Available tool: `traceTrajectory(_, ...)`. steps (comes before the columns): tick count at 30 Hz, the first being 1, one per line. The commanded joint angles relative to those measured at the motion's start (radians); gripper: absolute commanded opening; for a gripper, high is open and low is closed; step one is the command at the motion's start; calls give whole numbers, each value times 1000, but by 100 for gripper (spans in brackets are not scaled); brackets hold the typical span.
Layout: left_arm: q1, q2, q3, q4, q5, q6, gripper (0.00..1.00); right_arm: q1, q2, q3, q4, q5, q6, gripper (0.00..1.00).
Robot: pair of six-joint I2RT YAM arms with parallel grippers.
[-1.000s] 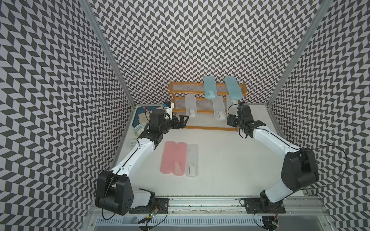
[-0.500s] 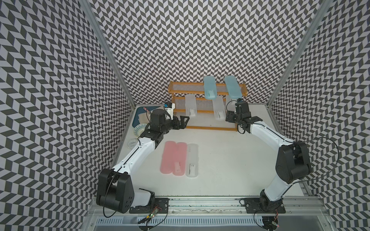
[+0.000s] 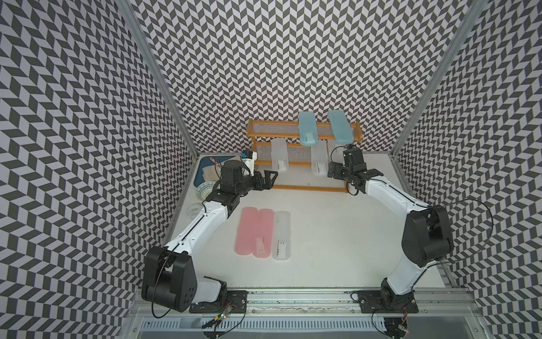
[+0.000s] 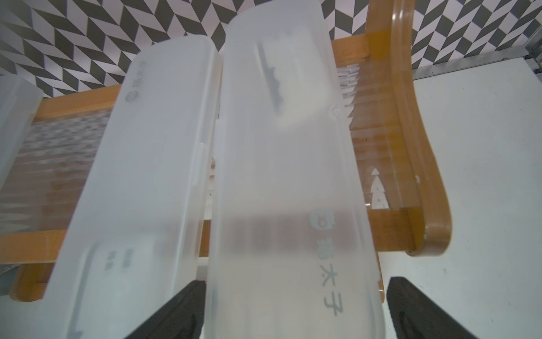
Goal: Place the pencil cases on the shelf according to color
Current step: Place the pencil case on the shelf.
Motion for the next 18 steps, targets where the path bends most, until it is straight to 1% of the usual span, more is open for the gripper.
traceTrajectory(1,-6,-6,24,-27,-9,20,100,-2,-98,-28,-3,-17,25,99)
traceTrajectory(4,-6,-30,12,-40,-12,10,99,-2,-157,-70,-15,-29,38,100)
traceTrajectory(11,-17,-133,-89,-52,-13,-38,100,0,-322,-243,-16,-109,95,100)
traceTrajectory(14,-29,-152,-112,-110,-11,-58,100,17,-413,-354,6,-176,137,99)
traceTrajectory(15,-40,-162,-130,-116,-18,-94,100,29,-448,-401,21,-193,152,100)
traceTrajectory(18,-88,-204,-216,-90,-61,-149,100,65,-547,-531,57,-232,199,99)
